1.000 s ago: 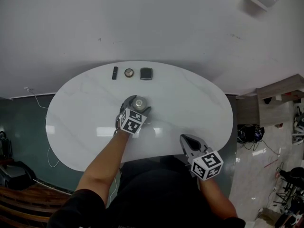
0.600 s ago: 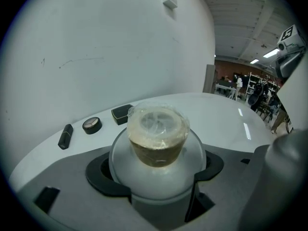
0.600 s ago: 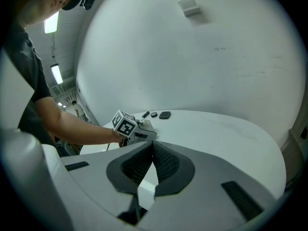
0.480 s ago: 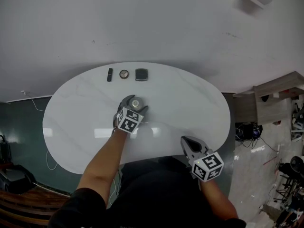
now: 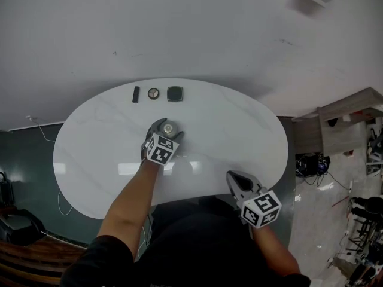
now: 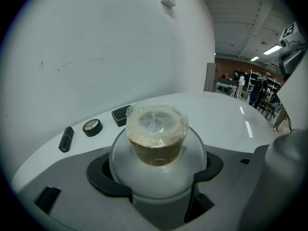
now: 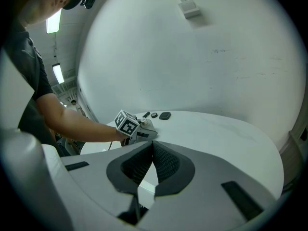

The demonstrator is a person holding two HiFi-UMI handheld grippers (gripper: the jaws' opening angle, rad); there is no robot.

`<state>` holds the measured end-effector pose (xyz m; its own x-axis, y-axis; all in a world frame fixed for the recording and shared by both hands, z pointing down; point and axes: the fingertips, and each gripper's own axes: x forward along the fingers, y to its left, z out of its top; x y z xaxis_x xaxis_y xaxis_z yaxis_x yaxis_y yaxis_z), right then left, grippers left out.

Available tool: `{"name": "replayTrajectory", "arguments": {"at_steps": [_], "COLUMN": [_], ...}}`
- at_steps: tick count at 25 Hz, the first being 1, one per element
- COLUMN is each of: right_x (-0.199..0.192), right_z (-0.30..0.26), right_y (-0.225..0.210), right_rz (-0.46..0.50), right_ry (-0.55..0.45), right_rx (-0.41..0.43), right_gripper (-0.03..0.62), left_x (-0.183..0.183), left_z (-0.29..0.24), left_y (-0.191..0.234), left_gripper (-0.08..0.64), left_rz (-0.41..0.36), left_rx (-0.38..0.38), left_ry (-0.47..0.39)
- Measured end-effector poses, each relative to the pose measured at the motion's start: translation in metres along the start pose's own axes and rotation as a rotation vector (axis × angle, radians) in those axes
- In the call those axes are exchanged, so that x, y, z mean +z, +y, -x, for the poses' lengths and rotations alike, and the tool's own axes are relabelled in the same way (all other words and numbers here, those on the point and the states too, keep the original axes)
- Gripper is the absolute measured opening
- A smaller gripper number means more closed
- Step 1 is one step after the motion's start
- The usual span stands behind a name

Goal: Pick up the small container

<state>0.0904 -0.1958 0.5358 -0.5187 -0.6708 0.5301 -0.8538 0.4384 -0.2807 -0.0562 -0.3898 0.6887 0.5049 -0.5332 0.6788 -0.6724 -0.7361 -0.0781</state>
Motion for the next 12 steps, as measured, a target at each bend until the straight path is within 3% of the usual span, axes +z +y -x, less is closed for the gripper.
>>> {"name": "replayTrajectory", "arguments": {"at_steps": [12], "right_x": [0.002], "right_z": [0.005], "right_y": [-0.001], "right_rz": [0.007], "right_ry": [-0.019], "right_rx": [0.018], "right_gripper": [-0.005], "left_x": [-0.008], "left_z": [0.016], "left_y": [-0.007], "left_gripper": [0.348], "left_rz": [0.025], "left_rx": [-0.012], "left_ry": [0.044]}}
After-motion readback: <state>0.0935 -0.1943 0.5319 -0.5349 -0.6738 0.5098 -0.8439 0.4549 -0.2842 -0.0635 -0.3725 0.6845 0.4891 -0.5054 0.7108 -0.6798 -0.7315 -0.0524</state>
